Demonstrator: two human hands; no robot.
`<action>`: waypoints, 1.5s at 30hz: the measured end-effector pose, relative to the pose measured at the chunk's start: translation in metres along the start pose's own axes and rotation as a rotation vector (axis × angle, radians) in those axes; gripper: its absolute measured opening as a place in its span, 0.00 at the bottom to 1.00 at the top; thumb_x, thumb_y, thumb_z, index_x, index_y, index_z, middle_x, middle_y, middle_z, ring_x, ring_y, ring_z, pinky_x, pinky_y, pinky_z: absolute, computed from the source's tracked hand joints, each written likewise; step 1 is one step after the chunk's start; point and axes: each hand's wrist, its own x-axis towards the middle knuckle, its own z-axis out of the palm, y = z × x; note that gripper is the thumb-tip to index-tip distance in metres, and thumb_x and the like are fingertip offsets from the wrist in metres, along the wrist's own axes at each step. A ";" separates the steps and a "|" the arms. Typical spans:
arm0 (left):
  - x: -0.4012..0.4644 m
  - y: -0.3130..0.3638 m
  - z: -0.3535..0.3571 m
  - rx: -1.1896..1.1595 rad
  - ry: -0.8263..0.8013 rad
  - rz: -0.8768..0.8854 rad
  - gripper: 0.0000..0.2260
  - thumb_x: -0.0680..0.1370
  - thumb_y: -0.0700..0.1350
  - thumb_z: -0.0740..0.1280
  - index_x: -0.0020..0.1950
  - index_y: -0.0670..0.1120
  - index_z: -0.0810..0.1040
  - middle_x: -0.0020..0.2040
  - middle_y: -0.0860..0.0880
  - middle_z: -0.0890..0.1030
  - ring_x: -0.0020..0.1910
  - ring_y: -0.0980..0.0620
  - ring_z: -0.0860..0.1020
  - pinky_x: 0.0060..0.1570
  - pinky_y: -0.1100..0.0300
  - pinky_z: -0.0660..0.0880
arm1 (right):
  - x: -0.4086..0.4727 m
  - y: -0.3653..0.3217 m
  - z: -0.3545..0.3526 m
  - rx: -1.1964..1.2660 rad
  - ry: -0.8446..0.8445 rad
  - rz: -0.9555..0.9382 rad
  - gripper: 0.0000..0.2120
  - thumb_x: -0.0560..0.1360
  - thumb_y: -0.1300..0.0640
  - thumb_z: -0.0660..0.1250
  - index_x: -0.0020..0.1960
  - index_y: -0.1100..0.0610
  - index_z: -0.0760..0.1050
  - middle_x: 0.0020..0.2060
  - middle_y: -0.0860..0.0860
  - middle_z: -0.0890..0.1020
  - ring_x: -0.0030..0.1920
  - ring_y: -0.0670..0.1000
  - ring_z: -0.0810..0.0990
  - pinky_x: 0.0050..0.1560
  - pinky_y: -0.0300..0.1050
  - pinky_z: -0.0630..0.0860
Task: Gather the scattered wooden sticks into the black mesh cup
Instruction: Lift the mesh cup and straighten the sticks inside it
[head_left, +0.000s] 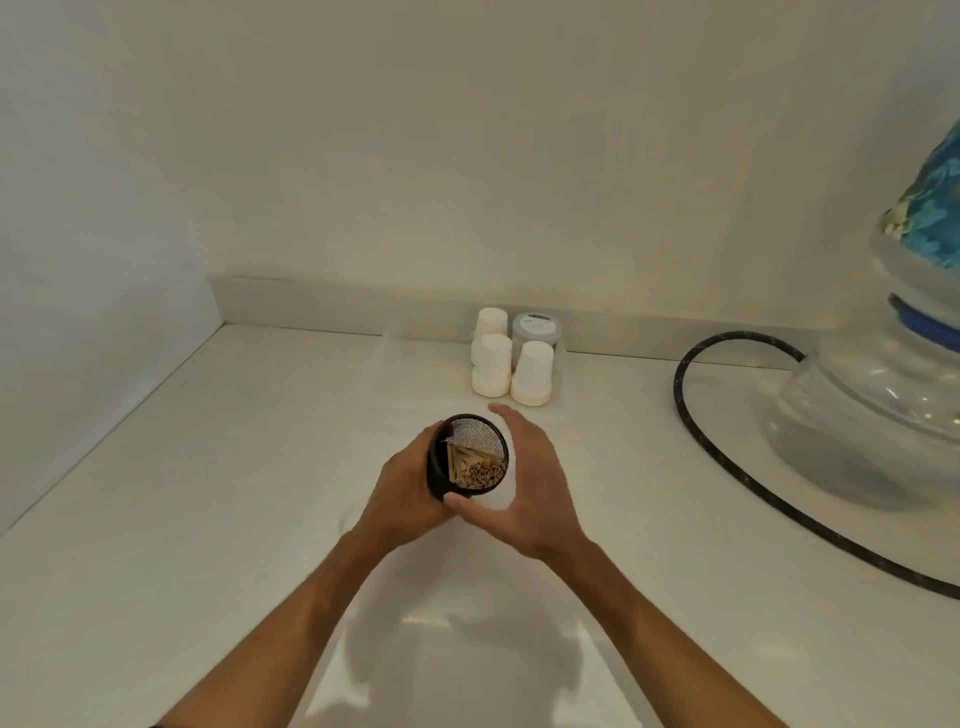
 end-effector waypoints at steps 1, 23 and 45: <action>0.000 0.000 -0.001 0.009 0.003 0.002 0.37 0.62 0.54 0.77 0.69 0.52 0.70 0.59 0.59 0.80 0.57 0.62 0.78 0.55 0.61 0.77 | 0.002 -0.001 -0.005 -0.121 0.019 -0.168 0.39 0.68 0.32 0.70 0.71 0.52 0.67 0.67 0.46 0.74 0.66 0.45 0.71 0.68 0.42 0.67; 0.007 0.026 0.014 0.071 0.000 -0.025 0.41 0.63 0.60 0.74 0.73 0.49 0.67 0.62 0.55 0.80 0.57 0.56 0.79 0.56 0.68 0.74 | 0.018 -0.030 -0.007 -0.115 -0.199 0.129 0.16 0.81 0.45 0.59 0.51 0.52 0.82 0.48 0.47 0.85 0.53 0.47 0.79 0.77 0.53 0.45; 0.009 0.027 0.012 0.102 0.016 -0.034 0.38 0.64 0.53 0.80 0.71 0.51 0.68 0.60 0.57 0.80 0.55 0.58 0.79 0.55 0.67 0.75 | 0.017 -0.025 -0.027 -0.248 -0.167 0.012 0.21 0.80 0.41 0.53 0.56 0.51 0.81 0.57 0.46 0.80 0.57 0.47 0.73 0.62 0.46 0.65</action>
